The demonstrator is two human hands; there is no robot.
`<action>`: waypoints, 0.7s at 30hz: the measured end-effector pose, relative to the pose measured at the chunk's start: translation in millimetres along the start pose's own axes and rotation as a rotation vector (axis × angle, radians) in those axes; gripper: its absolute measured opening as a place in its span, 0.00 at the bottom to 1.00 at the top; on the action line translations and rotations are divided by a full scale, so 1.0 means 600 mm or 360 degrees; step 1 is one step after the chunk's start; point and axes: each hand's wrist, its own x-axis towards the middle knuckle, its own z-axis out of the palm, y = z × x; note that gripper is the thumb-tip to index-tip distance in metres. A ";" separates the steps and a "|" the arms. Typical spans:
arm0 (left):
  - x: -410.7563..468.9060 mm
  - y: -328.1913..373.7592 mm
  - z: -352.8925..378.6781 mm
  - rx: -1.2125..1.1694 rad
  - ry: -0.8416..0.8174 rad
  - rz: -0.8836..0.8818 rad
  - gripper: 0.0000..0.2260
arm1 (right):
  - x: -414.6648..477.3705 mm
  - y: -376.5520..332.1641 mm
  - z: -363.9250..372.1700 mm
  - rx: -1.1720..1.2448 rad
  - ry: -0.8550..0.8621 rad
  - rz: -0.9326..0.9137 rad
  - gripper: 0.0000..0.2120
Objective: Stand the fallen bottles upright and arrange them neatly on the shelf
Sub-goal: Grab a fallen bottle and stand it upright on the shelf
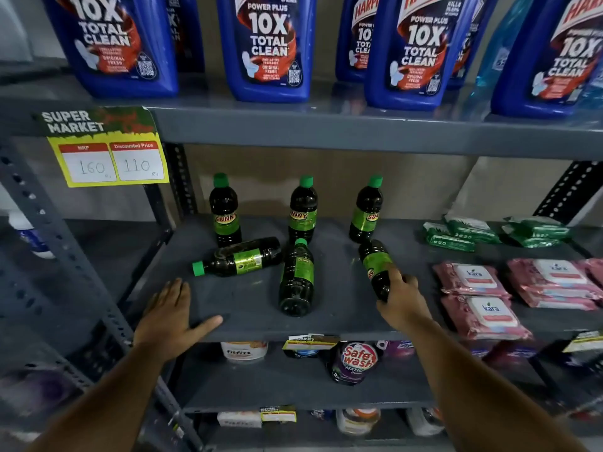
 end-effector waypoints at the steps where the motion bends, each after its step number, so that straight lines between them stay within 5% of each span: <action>1: -0.001 0.001 0.000 0.0005 0.0005 -0.0006 0.60 | 0.003 0.000 -0.005 -0.0008 -0.0021 -0.0012 0.40; 6: -0.006 0.006 -0.003 0.0003 0.0008 -0.0032 0.61 | 0.035 -0.002 -0.078 -0.0145 -0.0151 -0.0188 0.43; 10: -0.009 0.013 -0.010 -0.0013 0.0078 -0.0023 0.62 | 0.072 -0.034 -0.166 -0.0354 -0.0201 -0.0321 0.28; 15: -0.007 0.013 -0.008 0.0054 0.0027 -0.0051 0.62 | 0.101 -0.100 -0.221 -0.0295 0.0122 -0.0391 0.17; 21: -0.004 0.009 -0.004 0.0056 0.0062 -0.0056 0.62 | 0.107 -0.131 -0.197 -0.0226 0.0400 -0.0334 0.16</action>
